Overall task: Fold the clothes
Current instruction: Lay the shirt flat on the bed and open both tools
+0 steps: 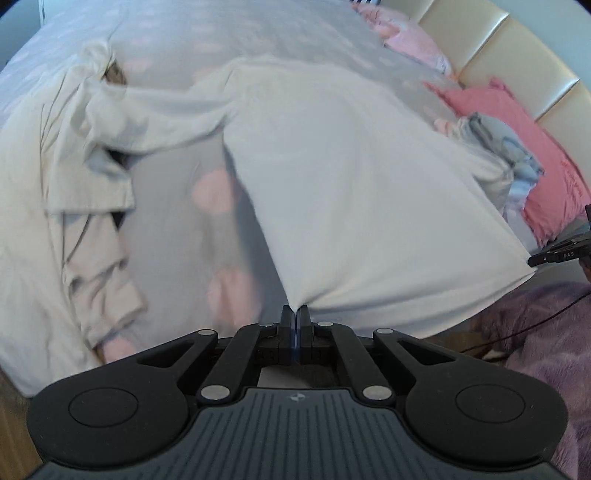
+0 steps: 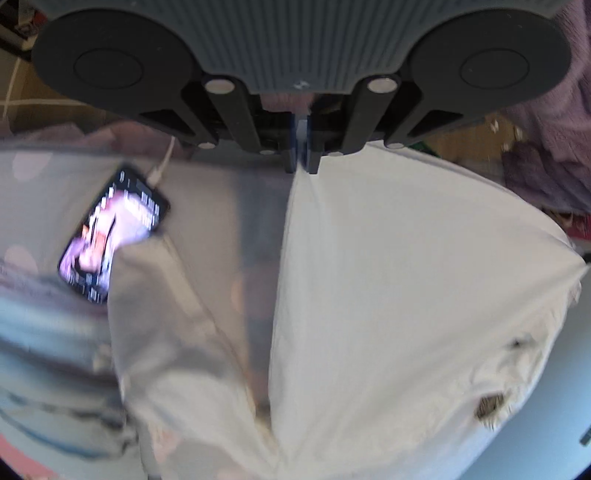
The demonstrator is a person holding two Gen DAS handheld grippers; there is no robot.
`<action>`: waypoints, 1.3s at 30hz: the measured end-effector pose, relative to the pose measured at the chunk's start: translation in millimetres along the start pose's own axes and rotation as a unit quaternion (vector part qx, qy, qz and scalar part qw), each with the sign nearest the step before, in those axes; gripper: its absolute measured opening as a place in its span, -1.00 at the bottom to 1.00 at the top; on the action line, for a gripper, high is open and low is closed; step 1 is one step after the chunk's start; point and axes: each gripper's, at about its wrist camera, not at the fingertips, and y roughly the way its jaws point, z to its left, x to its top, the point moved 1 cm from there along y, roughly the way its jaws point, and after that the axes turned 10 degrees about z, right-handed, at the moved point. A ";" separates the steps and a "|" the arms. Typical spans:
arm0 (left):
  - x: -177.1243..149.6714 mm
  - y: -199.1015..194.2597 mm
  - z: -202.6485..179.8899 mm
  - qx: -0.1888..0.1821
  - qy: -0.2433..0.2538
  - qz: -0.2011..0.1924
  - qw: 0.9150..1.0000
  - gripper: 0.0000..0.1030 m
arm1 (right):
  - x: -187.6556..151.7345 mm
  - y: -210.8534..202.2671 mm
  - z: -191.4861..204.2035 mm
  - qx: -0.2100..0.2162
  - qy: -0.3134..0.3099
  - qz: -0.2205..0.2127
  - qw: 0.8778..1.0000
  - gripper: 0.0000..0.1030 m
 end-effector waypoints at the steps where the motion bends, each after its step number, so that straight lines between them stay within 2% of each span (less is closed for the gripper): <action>1: -3.4 4.4 2.9 0.005 0.002 0.016 1.000 -1.00 | -2.4 11.5 2.4 0.000 -0.002 0.013 1.000 -0.89; 7: -3.9 49.2 -1.3 0.021 0.020 0.117 0.993 -1.00 | -5.4 62.7 11.5 -0.034 -0.024 0.069 0.997 -0.89; 12: -1.5 89.4 -2.0 0.054 0.036 0.190 0.980 -1.00 | -2.3 78.4 14.7 -0.056 -0.039 0.091 0.994 -0.89; 14: -2.5 99.3 -0.6 0.052 0.036 0.225 0.972 -1.00 | -1.5 80.3 14.9 -0.059 -0.041 0.095 0.993 -0.89; 17: -2.0 99.8 -0.3 0.044 0.037 0.237 0.970 -0.94 | -0.4 83.1 15.3 -0.062 -0.044 0.103 0.992 -0.78; 18: 1.0 95.6 0.4 0.040 0.036 0.228 0.972 -0.90 | 0.0 84.1 15.4 -0.063 -0.045 0.105 0.991 -0.77; 20: 7.8 86.3 1.9 0.032 0.033 0.205 0.978 -0.68 | 1.6 79.5 15.1 -0.062 -0.044 0.098 0.992 -0.73; 23: 28.4 65.1 2.0 0.020 0.026 0.145 0.989 -0.60 | 9.9 62.6 12.6 -0.069 -0.040 0.064 0.995 -0.56; 27: 63.8 40.0 -10.1 0.017 0.025 0.067 0.997 -0.59 | 27.0 40.6 1.1 -0.085 -0.026 0.006 0.996 -0.56; 31: 96.9 27.8 -24.5 0.011 0.025 0.010 1.000 -0.49 | 47.4 10.4 -14.9 -0.122 0.004 -0.071 0.990 -0.55; 34: 118.7 29.6 -42.6 0.012 0.035 -0.020 0.999 -0.47 | 63.0 -15.1 -27.5 -0.155 0.026 -0.126 0.980 -0.39; 39: 142.6 44.2 -74.9 0.026 0.066 -0.051 0.996 -0.42 | 90.9 -32.6 -53.2 -0.191 0.066 -0.186 0.962 -0.21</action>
